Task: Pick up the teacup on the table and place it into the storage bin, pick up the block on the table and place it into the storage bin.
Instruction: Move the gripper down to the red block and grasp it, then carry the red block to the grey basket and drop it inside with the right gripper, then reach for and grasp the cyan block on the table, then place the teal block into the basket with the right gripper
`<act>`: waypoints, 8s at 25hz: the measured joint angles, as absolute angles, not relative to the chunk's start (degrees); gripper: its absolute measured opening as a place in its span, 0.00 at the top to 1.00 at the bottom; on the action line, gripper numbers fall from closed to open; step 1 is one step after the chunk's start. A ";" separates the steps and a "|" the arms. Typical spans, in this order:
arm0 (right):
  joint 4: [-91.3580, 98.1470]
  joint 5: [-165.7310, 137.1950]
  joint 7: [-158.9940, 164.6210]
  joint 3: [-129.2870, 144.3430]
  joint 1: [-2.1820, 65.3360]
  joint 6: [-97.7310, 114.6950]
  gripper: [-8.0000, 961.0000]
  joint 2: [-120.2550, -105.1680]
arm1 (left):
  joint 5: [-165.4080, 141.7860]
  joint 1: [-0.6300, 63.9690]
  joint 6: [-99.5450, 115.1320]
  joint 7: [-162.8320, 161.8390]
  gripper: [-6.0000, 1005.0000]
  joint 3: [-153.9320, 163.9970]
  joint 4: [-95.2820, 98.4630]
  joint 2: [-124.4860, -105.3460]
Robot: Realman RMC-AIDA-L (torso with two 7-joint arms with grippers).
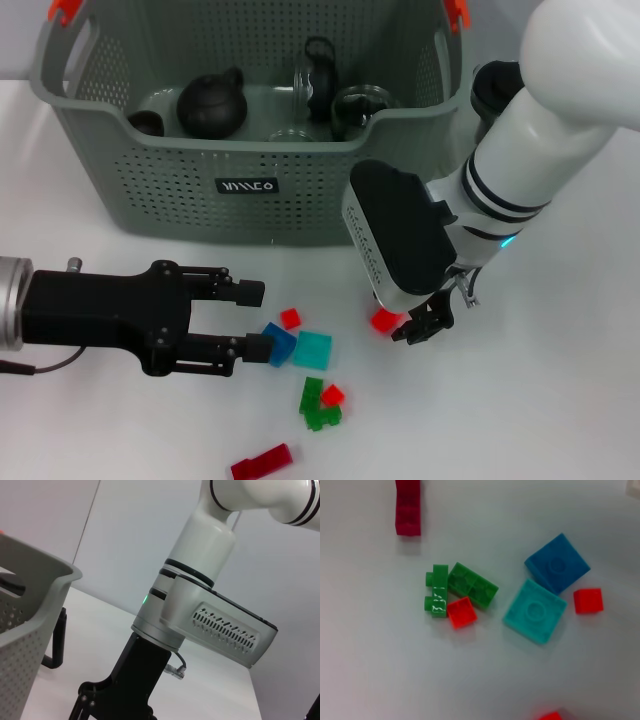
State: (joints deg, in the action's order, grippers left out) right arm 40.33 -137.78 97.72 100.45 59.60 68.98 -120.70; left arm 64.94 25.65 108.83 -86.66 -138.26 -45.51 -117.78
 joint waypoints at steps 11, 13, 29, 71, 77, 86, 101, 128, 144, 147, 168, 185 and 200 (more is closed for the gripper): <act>39.53 -137.45 98.26 100.45 59.68 68.50 0.67 -120.60 | 64.95 25.43 108.94 -86.75 0.29 -138.96 -45.53 -117.74; 39.58 -137.45 98.48 100.46 59.68 68.58 0.70 -120.58 | 64.95 25.39 108.98 -86.75 0.29 -138.96 -45.53 -117.64; 58.99 -132.78 100.19 74.45 54.95 88.14 0.74 -120.18 | 65.01 25.31 111.71 -90.51 0.28 -140.52 -45.53 -116.16; 59.61 -125.73 115.29 55.33 57.63 81.30 0.29 -116.74 | 63.64 26.47 110.76 -88.33 0.27 -140.71 -45.56 -115.83; 64.43 -125.58 120.77 58.55 56.92 96.49 0.16 -117.76 | 62.43 26.46 110.59 -88.04 0.27 -140.77 -45.66 -115.67; 64.28 -133.62 123.92 72.13 52.91 94.75 0.08 -120.32 | 56.83 26.45 110.74 -86.71 0.27 -140.64 -45.52 -115.34; 51.99 -130.99 126.91 94.30 55.43 77.01 0.07 -120.88 | 56.19 25.77 110.38 -86.56 0.27 -141.15 -43.13 -114.27; 45.10 -124.89 127.96 107.15 55.78 61.56 0.08 -121.32 | 56.16 26.54 109.34 -86.57 0.15 -141.24 -40.55 -113.44; 43.98 -124.36 127.97 109.32 55.74 60.52 0.08 -121.38 | 56.16 26.54 109.24 -86.66 0.15 -141.24 -40.61 -113.67; 43.81 -124.36 127.97 109.36 55.73 60.51 0.08 -121.38 | 56.16 26.54 109.21 -86.66 0.15 -141.24 -40.61 -113.69; 43.24 -124.36 127.93 110.84 56.21 60.33 0.17 -121.53 | 56.16 26.62 108.25 -86.66 0.15 -141.24 -40.52 -113.73; 43.24 -124.37 127.43 111.88 56.25 58.99 0.36 -121.70 | 56.16 26.92 107.74 -86.66 0.15 -141.24 -40.51 -113.73; 43.41 -124.19 127.55 113.23 56.36 58.81 0.45 -121.70 | 56.16 26.89 107.66 -86.66 0.15 -141.24 -40.51 -113.73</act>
State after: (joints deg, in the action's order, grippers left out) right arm 43.41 -124.19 127.55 113.23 56.36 58.81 -121.70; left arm 56.16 26.89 107.66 -86.66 -141.24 -40.51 -113.73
